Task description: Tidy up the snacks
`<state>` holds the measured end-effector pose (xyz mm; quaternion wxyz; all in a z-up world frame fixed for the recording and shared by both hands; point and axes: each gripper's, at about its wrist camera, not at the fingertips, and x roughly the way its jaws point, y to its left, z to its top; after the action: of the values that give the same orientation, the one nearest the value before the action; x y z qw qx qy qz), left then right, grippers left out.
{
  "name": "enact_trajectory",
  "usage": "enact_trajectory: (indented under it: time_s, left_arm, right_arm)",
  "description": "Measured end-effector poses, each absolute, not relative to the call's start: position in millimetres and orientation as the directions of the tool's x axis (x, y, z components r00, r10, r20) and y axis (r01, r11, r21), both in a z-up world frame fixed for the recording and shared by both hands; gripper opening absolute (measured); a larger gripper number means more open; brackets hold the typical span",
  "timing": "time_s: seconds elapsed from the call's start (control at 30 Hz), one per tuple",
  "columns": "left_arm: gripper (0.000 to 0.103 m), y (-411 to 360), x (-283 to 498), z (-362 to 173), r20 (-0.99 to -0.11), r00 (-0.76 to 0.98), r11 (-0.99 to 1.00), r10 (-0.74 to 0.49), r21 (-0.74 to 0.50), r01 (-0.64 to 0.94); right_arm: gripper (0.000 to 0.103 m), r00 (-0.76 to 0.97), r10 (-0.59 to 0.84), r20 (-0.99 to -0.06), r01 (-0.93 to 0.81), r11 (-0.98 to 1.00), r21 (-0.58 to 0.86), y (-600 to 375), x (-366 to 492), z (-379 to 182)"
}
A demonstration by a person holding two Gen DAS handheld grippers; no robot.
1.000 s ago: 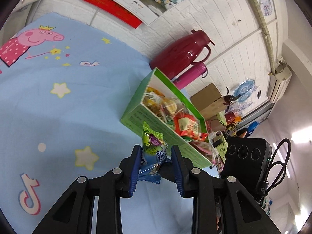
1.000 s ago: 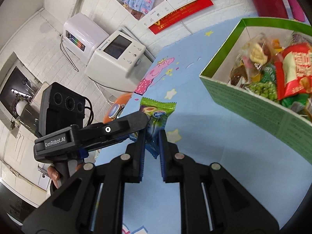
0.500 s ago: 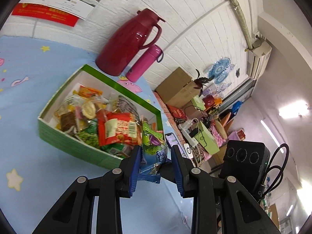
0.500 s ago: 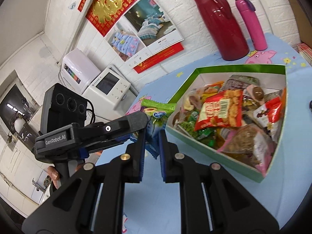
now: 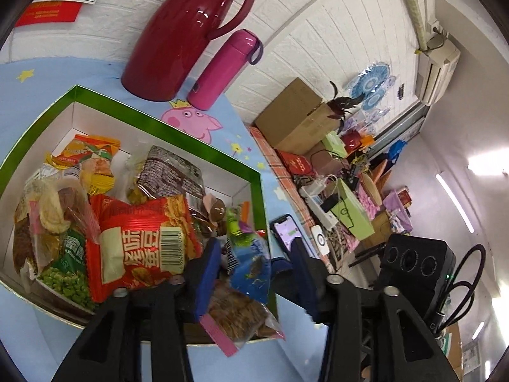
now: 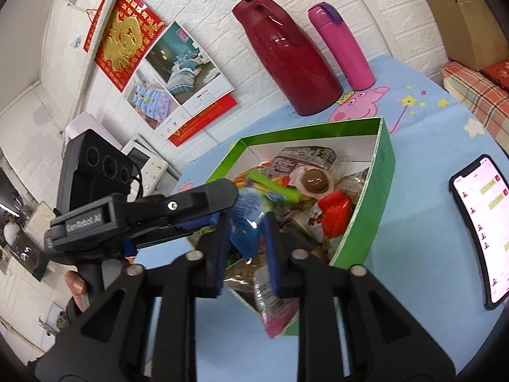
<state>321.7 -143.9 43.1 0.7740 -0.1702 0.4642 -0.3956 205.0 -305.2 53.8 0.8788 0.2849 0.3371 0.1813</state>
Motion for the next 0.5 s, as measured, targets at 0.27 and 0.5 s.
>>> enact_trajectory:
  time_s: [0.27, 0.5]
  left_arm:
    - [0.092, -115.9, 315.4, 40.1, -0.633, 0.376, 0.736, -0.676, -0.563, 0.376]
    - [0.092, -104.2, 280.2, 61.7, -0.644, 0.437, 0.777, -0.628, -0.49, 0.395]
  right_arm:
    - [0.077, 0.749, 0.415, -0.517, -0.059, 0.819, 0.571, -318.4, 199.1, 42.0]
    - [0.085, 0.757, 0.408, -0.51, -0.064, 0.824, 0.563, -308.4, 174.9, 63.0]
